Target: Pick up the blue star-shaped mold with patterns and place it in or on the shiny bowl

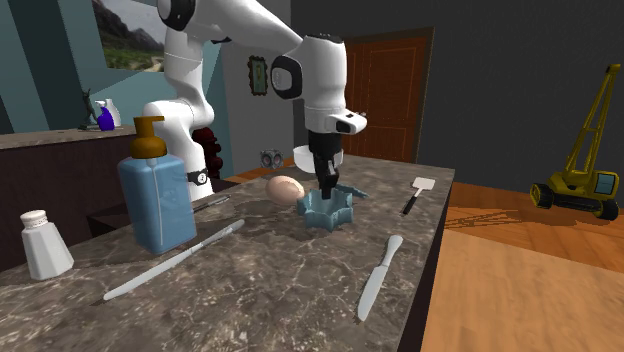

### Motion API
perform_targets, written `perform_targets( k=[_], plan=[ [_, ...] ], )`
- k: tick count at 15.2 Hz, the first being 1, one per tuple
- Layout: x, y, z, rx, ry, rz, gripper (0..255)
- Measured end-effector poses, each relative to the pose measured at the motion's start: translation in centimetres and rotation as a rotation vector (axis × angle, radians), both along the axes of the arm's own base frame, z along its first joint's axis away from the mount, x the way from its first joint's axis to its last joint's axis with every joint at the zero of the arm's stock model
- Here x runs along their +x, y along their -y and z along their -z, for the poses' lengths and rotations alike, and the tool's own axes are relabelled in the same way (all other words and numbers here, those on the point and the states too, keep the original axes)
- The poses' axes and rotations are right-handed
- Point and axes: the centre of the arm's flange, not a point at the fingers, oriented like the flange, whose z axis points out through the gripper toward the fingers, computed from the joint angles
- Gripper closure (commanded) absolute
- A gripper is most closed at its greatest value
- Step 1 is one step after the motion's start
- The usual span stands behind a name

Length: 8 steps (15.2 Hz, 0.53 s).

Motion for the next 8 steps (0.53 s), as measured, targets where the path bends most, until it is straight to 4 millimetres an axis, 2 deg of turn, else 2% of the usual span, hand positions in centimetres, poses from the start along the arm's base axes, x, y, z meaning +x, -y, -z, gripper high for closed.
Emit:
perform_targets(
  k=[8],
  plan=[
    [0.0, -0.2, -3.9, 0.000, 0.000, 0.000, 255]
  ],
)
